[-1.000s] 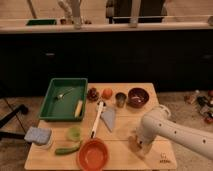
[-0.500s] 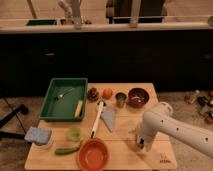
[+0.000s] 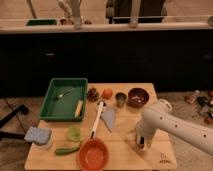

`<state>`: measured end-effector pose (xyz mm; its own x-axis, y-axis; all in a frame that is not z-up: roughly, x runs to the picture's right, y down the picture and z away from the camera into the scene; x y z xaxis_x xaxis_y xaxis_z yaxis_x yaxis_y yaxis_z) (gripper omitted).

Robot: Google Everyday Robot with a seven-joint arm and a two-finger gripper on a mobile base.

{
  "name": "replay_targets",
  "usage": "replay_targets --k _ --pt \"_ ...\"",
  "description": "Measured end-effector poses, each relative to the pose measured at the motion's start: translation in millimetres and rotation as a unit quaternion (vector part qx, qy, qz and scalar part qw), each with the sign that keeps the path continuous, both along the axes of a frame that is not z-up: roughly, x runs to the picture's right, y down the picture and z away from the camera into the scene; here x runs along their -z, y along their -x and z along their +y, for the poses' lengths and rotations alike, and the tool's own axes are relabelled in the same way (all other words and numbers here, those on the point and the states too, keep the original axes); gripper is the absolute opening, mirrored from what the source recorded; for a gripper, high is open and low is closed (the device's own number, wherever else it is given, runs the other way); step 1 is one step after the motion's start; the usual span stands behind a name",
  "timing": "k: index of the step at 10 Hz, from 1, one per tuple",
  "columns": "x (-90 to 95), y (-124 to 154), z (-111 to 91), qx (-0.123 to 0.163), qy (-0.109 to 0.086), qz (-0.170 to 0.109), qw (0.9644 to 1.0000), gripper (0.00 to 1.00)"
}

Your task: Place eraser in tray

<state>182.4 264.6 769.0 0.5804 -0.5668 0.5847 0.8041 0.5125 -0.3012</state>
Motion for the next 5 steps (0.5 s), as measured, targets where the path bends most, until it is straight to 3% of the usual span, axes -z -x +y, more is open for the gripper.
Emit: replay_targets --k 5 --pt "-28.7 -18.6 -15.9 0.010 -0.006 0.002 0.9999 0.75"
